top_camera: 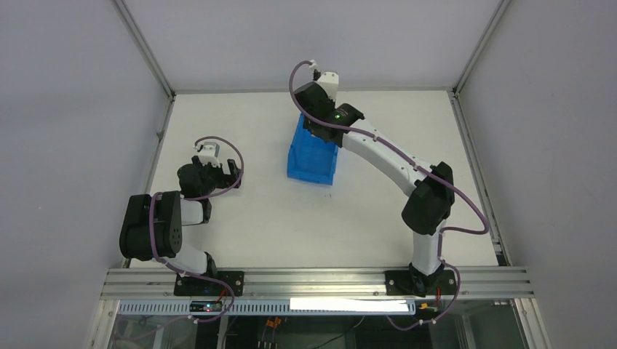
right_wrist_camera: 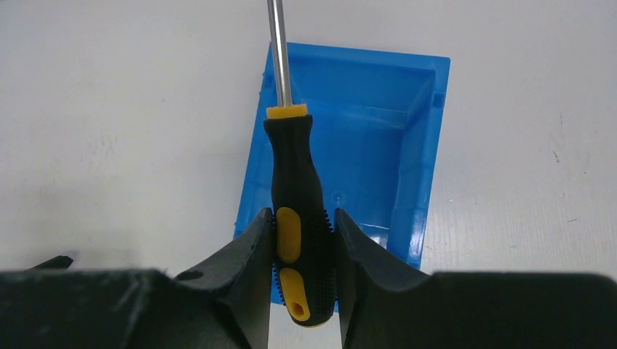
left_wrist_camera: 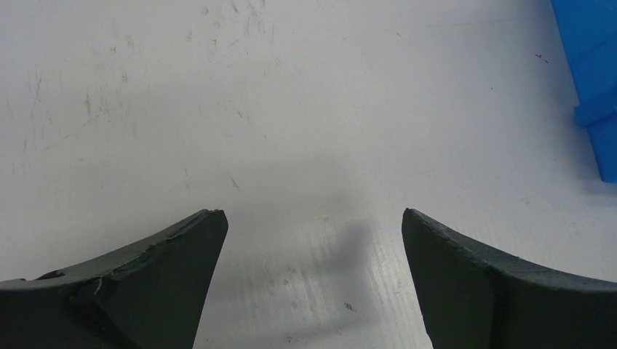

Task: Put the screwdriver in the bin
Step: Place the screwdriver in the bin.

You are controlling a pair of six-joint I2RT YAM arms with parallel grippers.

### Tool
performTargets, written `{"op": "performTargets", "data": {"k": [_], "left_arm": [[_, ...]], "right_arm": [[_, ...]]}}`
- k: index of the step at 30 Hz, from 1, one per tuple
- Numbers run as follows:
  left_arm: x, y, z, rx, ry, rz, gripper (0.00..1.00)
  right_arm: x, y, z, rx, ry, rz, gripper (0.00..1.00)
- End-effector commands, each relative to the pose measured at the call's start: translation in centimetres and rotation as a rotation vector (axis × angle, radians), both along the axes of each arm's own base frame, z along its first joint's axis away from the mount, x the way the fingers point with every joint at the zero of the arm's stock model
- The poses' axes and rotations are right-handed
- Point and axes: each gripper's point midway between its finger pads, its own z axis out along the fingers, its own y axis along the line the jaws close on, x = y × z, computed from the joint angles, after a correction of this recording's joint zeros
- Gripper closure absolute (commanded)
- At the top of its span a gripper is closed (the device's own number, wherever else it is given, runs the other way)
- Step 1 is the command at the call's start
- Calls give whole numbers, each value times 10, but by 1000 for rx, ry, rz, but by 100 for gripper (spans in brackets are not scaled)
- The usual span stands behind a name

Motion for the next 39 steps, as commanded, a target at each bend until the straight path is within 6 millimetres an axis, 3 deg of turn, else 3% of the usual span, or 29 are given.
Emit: {"op": "performTargets", "data": {"k": [1,18,29,31,34,39], "left_arm": [[3,3,11,12,-51,-5,1],[3,2,11,12,-51,-6,1],[3,2,11,12,-51,-6,1],[3,2,11,12,-51,-6,1],[3,2,11,12,-51,-6,1],[3,2,11,12,-51,-6,1]], "right_arm": [[15,8,-20,26,-32,-51,100],[25,2,-135,-93,84,-95,100],[28,-5,-182,-118,161,-97,98],[28,-5,-185,-115,169,-94,95],[27,-3,-184,-105,176,-85,78],[26,1,-164,-73,160,-65,56]]}}
